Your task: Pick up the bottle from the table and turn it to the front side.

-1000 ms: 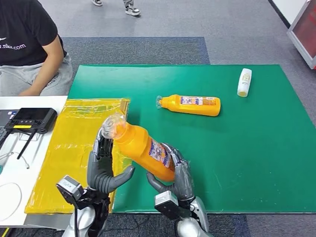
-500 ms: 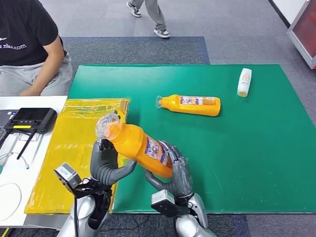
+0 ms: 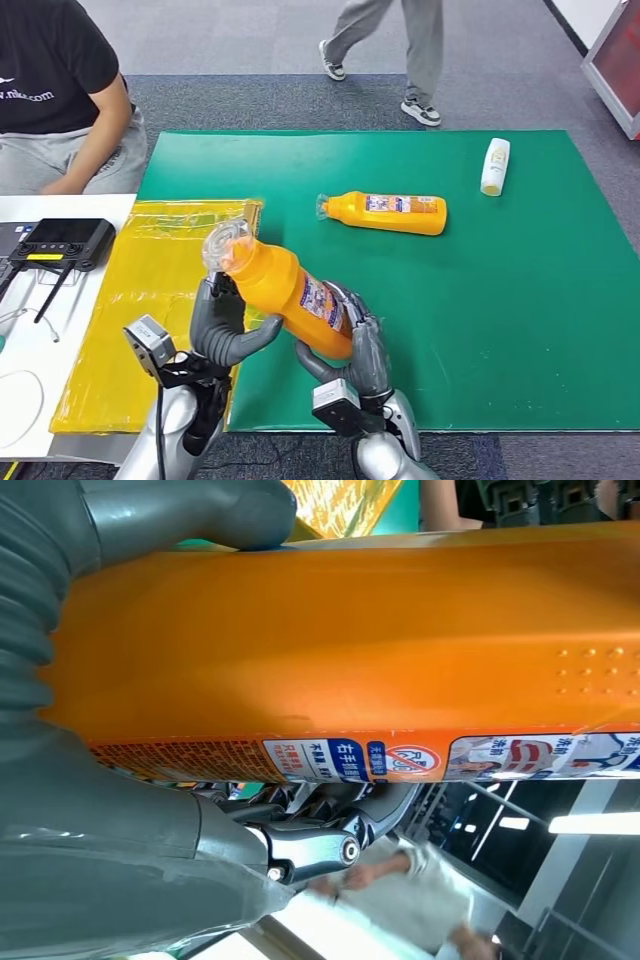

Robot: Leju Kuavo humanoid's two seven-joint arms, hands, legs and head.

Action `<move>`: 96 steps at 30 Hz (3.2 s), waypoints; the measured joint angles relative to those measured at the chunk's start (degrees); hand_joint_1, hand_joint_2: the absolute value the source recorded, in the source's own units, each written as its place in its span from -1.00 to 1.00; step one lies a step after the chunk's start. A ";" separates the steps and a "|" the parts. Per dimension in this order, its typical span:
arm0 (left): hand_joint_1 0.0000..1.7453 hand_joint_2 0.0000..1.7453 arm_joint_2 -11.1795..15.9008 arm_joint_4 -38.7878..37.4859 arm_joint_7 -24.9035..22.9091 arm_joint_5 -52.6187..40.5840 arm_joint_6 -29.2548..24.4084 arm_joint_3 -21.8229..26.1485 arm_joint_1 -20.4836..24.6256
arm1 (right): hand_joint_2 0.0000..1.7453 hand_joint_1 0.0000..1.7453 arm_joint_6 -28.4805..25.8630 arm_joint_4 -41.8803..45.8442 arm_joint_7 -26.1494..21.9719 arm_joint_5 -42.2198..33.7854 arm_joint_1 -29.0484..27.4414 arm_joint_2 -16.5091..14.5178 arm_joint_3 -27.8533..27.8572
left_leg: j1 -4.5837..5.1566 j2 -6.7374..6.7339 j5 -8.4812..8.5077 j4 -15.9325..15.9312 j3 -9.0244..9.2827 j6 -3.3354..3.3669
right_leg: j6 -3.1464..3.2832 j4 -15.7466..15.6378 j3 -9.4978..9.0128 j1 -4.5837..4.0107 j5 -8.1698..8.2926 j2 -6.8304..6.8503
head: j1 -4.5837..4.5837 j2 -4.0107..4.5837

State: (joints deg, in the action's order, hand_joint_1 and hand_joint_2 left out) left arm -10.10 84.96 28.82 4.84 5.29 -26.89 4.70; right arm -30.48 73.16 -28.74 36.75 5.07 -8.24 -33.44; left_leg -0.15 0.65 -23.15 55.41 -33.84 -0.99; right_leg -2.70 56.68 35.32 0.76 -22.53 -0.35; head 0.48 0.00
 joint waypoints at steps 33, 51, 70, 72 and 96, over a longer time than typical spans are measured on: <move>1.00 1.00 2.21 -4.75 -4.30 2.45 11.31 -1.69 7.05 | 1.00 1.00 -5.59 -3.02 1.04 9.37 2.92 0.02 -1.11 | 0.00 -0.01 0.04 0.00 -0.04 -0.01 | 0.01 0.01 0.06 0.00 0.01 0.00 | 0.01 0.00; 1.00 1.00 3.16 -4.98 -2.01 -4.25 6.82 -2.68 6.39 | 1.00 -0.86 -3.31 -4.16 0.52 3.97 2.10 -0.07 -0.68 | 0.00 -0.01 0.03 0.00 -0.11 -0.01 | 0.00 0.01 0.09 0.00 0.01 0.01 | 0.01 0.00; 1.00 1.00 11.83 -1.08 -4.05 -28.97 -5.98 3.74 2.21 | 1.00 -1.00 -3.02 -4.16 0.31 -0.09 0.59 -1.29 3.43 | -0.04 -0.03 0.06 0.00 -0.14 -0.05 | 0.02 0.03 0.18 -0.04 0.01 -0.02 | 0.00 0.00; 1.00 1.00 13.34 -1.13 -5.14 -32.57 -6.51 3.97 2.23 | 1.00 -1.00 -3.01 -4.17 0.30 0.08 0.49 -1.29 3.61 | -0.05 -0.03 0.06 0.00 -0.14 -0.06 | 0.02 0.03 0.19 -0.05 0.01 -0.02 | 0.01 0.00; -1.00 1.00 17.43 -12.02 -10.56 -49.95 -12.76 -0.16 6.93 | 1.00 -1.00 -1.04 -4.63 -0.06 -0.93 -0.26 -1.29 4.52 | -0.06 -0.05 0.15 0.00 -0.07 -0.18 | 0.17 0.04 0.17 -0.08 0.11 -0.04 | 0.01 0.00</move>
State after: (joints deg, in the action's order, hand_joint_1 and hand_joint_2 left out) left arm 7.33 72.95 18.26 -45.11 -7.47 -27.06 11.62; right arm -31.52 68.52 -28.80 35.82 4.81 -9.53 -28.92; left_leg -0.21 0.61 -23.00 55.41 -33.91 -1.17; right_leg -2.54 56.72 35.49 0.68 -22.42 -0.39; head 0.49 0.00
